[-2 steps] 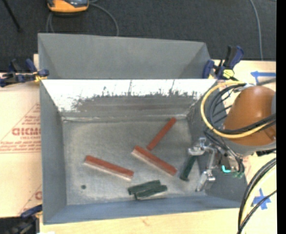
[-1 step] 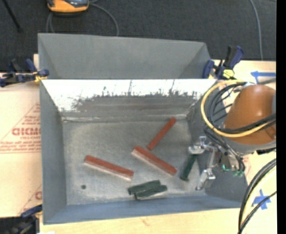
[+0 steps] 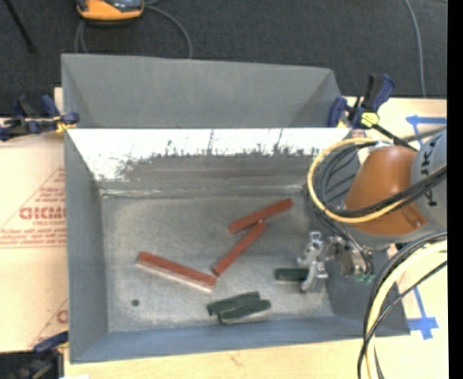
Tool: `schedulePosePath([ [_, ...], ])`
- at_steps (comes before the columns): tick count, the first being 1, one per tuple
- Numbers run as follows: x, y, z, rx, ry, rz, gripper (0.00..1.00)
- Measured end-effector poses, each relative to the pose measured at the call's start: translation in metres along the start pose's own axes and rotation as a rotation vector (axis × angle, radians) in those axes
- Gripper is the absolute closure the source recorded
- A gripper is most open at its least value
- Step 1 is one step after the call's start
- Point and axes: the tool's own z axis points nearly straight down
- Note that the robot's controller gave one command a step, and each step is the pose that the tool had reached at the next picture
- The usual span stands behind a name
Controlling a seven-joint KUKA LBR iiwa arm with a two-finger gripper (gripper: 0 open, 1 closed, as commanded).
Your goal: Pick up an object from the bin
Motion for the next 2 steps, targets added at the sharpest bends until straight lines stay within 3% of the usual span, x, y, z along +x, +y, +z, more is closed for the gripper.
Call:
schedulePosePath([
  [1, 0.0, 0.0, 0.0, 0.0, 0.0, -0.001, 1.0],
  [2, 0.002, 0.002, -0.177, 0.0, 0.002, -0.014, 1.0],
])
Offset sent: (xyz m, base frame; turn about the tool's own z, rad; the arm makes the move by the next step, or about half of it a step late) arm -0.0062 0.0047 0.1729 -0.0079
